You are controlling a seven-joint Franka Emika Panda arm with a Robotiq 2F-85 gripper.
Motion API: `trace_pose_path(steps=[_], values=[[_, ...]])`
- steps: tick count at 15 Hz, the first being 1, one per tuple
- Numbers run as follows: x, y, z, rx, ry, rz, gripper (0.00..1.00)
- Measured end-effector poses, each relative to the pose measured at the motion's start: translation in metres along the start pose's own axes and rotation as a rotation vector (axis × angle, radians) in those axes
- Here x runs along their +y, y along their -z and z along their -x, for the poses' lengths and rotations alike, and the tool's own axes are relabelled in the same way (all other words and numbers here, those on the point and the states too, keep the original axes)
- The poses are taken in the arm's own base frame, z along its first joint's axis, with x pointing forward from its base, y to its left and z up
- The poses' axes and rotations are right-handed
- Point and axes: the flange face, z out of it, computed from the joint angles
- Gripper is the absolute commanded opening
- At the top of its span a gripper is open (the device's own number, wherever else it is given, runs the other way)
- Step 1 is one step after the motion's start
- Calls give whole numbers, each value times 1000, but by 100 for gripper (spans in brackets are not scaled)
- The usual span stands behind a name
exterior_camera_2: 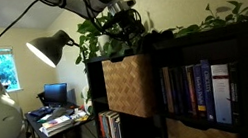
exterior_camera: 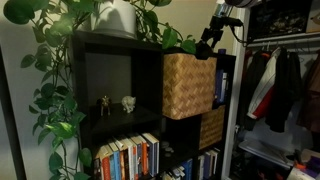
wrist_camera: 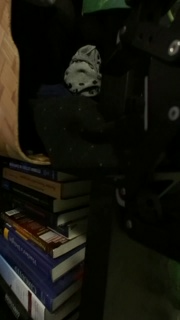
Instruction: Push out the compartment, take out two black objects then push the compartment black inside.
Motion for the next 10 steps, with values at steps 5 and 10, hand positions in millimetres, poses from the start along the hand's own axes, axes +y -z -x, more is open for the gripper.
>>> trace_pose_path(steps=[5,10], values=[[-2,-20,19,61,-22,-12,75],[-6,-34,28,113,-36,-34,46]])
